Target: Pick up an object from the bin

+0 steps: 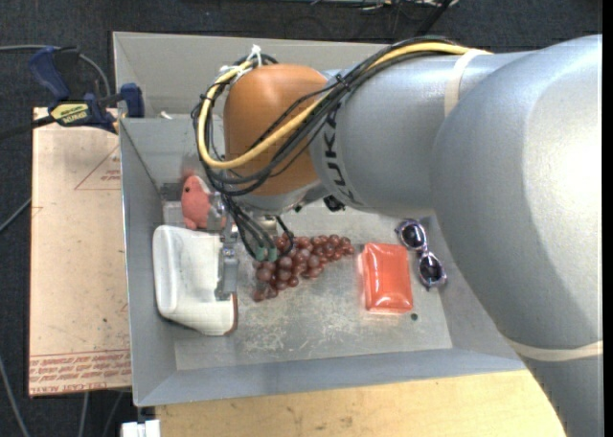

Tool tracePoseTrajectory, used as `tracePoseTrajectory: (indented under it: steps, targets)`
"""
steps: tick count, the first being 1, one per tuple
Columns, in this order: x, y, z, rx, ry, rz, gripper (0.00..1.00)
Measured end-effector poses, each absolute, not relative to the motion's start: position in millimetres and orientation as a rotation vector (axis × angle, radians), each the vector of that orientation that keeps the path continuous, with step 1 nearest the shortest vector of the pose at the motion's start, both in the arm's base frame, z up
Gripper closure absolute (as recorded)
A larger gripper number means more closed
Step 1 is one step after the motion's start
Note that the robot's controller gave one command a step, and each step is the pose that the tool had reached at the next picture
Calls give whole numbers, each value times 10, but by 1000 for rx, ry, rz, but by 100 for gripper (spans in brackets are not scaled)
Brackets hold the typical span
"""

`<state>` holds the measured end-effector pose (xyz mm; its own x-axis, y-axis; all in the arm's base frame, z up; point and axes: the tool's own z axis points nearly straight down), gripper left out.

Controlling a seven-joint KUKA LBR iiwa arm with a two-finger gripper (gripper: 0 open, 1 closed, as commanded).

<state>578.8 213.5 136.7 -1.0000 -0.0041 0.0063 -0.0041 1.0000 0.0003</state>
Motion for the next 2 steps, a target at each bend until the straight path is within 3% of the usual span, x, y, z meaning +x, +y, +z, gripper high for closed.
tracePoseTrajectory:
  steps: [2]
  targets:
    - [5810,2111,1407,9,-3143,-4,0]
